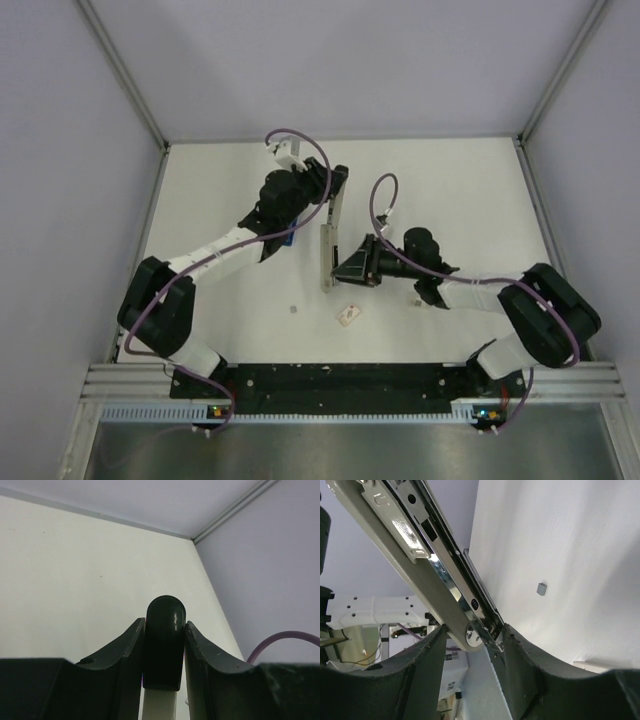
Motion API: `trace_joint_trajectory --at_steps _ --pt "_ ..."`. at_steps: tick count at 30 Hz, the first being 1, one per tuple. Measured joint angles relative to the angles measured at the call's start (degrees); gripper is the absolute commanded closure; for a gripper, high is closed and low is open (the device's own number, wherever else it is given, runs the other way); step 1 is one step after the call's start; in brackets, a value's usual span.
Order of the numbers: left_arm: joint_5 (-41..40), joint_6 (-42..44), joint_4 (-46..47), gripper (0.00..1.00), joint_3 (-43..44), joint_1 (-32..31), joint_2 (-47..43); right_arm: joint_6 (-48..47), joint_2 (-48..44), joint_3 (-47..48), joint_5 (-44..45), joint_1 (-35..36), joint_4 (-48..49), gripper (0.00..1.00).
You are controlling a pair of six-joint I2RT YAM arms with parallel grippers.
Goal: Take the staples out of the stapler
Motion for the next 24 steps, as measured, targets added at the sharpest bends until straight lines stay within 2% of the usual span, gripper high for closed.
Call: trace_joint_trajectory --at_steps 9,24 --pt "-6.0 2.3 -7.8 1.00 3.5 -0.4 4.3 2.0 4.8 1.6 0.7 0.0 0.2 0.48" --pt "-12.3 10.5 -16.3 1.00 11.8 -4.4 9.5 -14.1 4.9 13.0 9.1 0.2 -22.3 0.47"
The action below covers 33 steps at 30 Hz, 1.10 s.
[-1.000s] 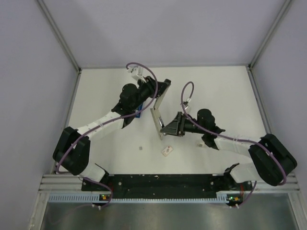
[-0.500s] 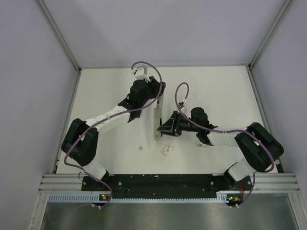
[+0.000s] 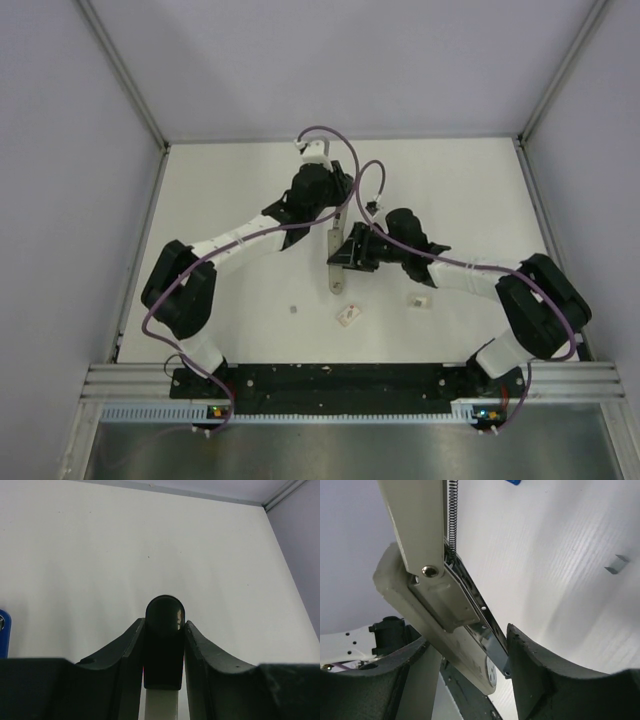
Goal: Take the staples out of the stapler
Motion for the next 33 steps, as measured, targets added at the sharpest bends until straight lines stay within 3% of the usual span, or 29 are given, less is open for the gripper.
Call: trace_joint_trajectory --at_steps 11,19,28,33 --pt "0.8 3.0 -2.3 1.00 0.8 -1.0 0.0 -8.3 -1.5 1.7 8.8 0.0 -10.8 0.45" --pt "3.0 5.1 -5.0 1.00 2.4 -1.8 -0.6 -15.1 -11.4 4.7 20.2 0.0 -22.5 0.44" --pt "5.8 5.4 -8.2 1.00 4.8 -1.8 -3.6 -18.1 -16.0 5.4 24.8 0.0 -28.0 0.44" --pt "1.8 10.4 -9.6 1.00 6.5 -2.0 -3.6 -19.0 -17.7 5.4 26.2 0.0 -30.1 0.44"
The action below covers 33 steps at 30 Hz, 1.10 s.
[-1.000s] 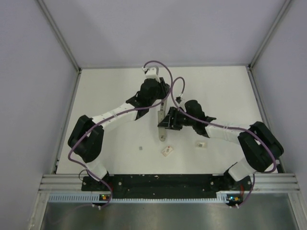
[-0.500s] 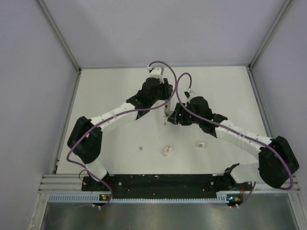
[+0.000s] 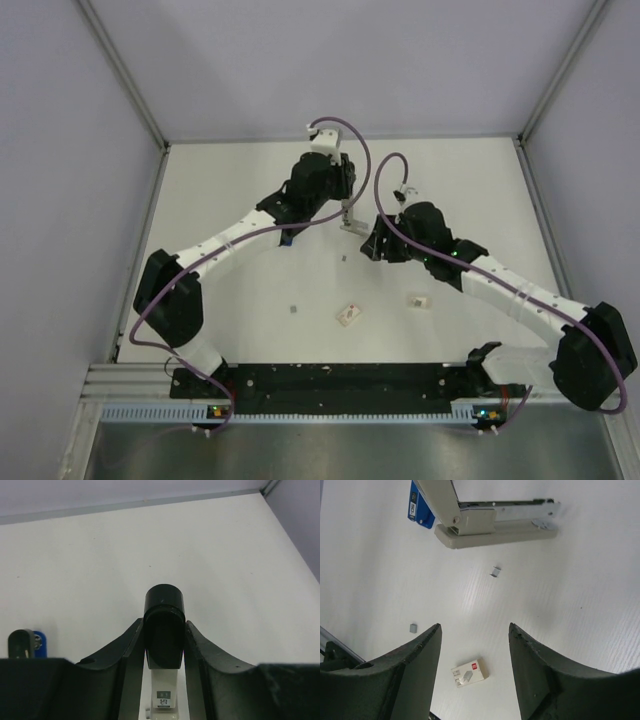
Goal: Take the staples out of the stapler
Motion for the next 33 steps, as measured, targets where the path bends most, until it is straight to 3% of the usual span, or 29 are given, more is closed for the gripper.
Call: trace_joint_trajectory --at_steps 10,17,23,33 --pt "-11.0 9.2 0.7 1.00 0.3 0.2 1.9 -0.8 -2.2 -0.1 0.8 0.0 -1.6 0.44" --pt "-15.2 12.2 -3.3 1.00 8.0 0.2 8.3 -1.0 -2.3 -0.2 0.9 0.0 -2.1 0.43" --pt "-17.4 11.6 -8.8 1.00 10.0 0.6 12.7 -1.0 -2.3 -1.1 0.9 0.0 -2.1 0.43" --pt "-16.4 8.6 -14.1 1.00 5.6 2.8 14.8 -1.0 -2.3 -2.4 0.5 0.0 -2.0 0.43"
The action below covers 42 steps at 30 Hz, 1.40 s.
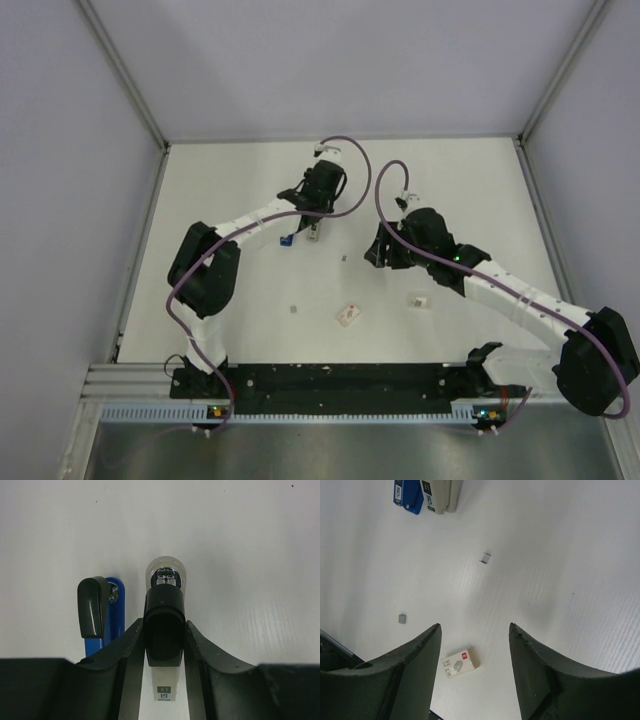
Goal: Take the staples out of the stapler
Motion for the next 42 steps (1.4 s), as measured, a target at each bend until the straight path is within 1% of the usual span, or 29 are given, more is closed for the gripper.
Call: trace_joint_trajectory --at_steps 6,12,13,14,16,17,20,26,30,33,38,42 --pt "1.8 -1.1 -1.4 1.00 0.1 1.3 0.5 0.0 0.0 0.0 -0.5 0.0 0.3 0.43" --pt "4.6 -2.6 -5.5 1.00 2.9 3.0 3.5 0.0 0.0 0.0 -1.1 0.0 0.3 0.42" --pt "5.0 -2.8 -6.6 0.96 3.5 3.3 3.9 0.0 0.0 0.0 -1.2 0.0 0.3 0.41" --pt "5.3 -2.9 -7.7 0.88 4.1 3.6 4.4 0.0 0.0 0.0 -1.3 0.0 0.3 0.41" --pt "5.9 -3.2 -10.3 0.68 6.1 4.0 5.6 0.1 0.1 0.0 -1.5 0.0 0.3 0.40" --pt "6.1 -3.4 -11.6 0.61 7.3 4.2 6.5 0.1 0.2 0.0 -1.6 0.0 0.3 0.39" --pt "6.4 -3.6 -13.8 0.51 9.3 4.4 8.0 0.1 0.4 0.0 -1.8 0.0 0.3 0.38" --pt "6.6 -3.4 -14.6 0.34 9.4 4.5 8.1 0.0 0.6 0.0 -2.0 0.0 0.2 0.36" --pt "6.6 -3.3 -14.6 0.30 9.4 4.5 7.3 -0.5 0.6 0.0 -1.9 0.0 -0.4 0.36" --pt "7.1 -3.5 -14.6 0.30 8.5 4.5 4.1 -1.5 0.6 0.2 -2.0 0.0 -1.3 0.36" --pt "8.8 -4.6 -14.3 0.33 4.0 4.5 -6.1 -3.3 0.7 0.6 -3.6 0.0 -2.6 0.36" --pt "10.1 -6.5 -13.3 0.34 -2.9 4.5 -15.3 -4.6 2.2 2.0 -5.0 1.3 -3.2 0.36"
